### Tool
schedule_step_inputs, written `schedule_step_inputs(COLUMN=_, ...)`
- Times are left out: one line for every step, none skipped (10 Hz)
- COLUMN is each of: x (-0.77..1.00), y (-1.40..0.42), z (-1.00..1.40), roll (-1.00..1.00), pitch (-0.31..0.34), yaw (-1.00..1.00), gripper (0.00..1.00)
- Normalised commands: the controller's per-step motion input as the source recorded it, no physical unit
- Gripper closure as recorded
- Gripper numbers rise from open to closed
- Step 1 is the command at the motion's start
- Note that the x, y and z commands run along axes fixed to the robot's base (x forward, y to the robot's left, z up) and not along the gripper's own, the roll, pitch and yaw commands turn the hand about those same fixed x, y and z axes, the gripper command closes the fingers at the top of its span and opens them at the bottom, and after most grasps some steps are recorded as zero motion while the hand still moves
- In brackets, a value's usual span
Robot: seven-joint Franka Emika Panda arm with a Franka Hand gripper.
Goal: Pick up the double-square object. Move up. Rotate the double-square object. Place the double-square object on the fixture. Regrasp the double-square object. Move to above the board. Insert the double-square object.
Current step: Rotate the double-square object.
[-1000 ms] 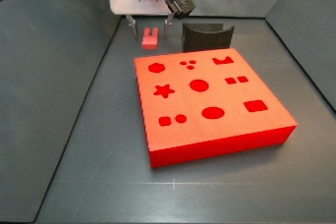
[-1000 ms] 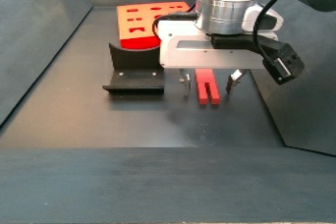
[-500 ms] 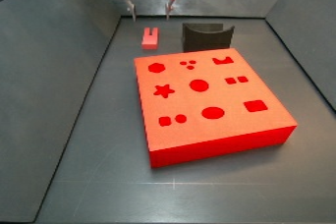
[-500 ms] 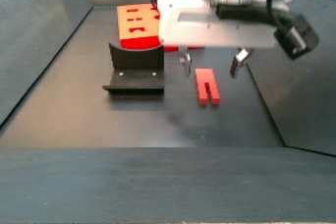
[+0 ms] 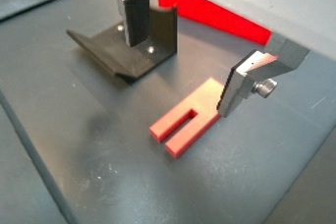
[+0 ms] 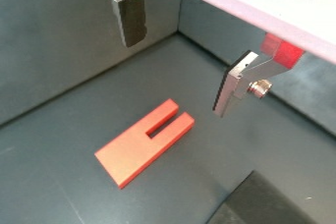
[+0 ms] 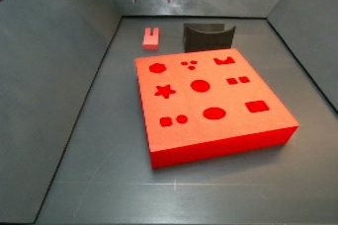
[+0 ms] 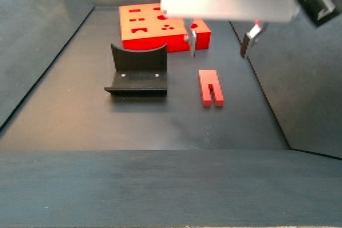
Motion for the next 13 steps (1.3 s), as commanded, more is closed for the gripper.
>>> schedule_step_inputs(x=0.00, y=-0.01, z=-0.20, roll=0.00, pitch=0.000, yaw=1.00, gripper=0.00)
schedule_step_inputs(x=0.01, y=-0.01, z=-0.28, roll=0.00, pitch=0.000, yaw=1.00, gripper=0.00)
schedule_step_inputs(x=0.05, y=0.00, z=-0.21, roll=0.00, pitch=-0.003, yaw=1.00, gripper=0.00)
schedule_step_inputs(x=0.04, y=0.00, z=-0.12, roll=0.00, pitch=-0.003, yaw=1.00, gripper=0.00)
schedule_step_inputs(x=0.03, y=0.00, z=-0.05, roll=0.00, pitch=-0.004, yaw=1.00, gripper=0.00)
schedule_step_inputs(x=0.03, y=0.00, z=-0.04, roll=0.00, pitch=-0.005, yaw=1.00, gripper=0.00)
schedule_step_inputs(x=0.03, y=0.00, z=-0.04, roll=0.00, pitch=-0.005, yaw=1.00, gripper=0.00)
schedule_step_inputs(x=0.03, y=0.00, z=-0.04, roll=0.00, pitch=-0.005, yaw=1.00, gripper=0.00)
schedule_step_inputs(x=0.03, y=0.00, z=-0.03, roll=0.00, pitch=-0.006, yaw=1.00, gripper=0.00)
schedule_step_inputs(x=0.03, y=0.00, z=-0.03, roll=0.00, pitch=-0.006, yaw=1.00, gripper=0.00)
schedule_step_inputs(x=0.03, y=0.00, z=-0.03, roll=0.00, pitch=-0.006, yaw=1.00, gripper=0.00)
schedule_step_inputs(x=0.03, y=0.00, z=-0.03, roll=0.00, pitch=-0.007, yaw=1.00, gripper=0.00)
schedule_step_inputs(x=0.03, y=0.00, z=-0.03, roll=0.00, pitch=-0.007, yaw=1.00, gripper=0.00)
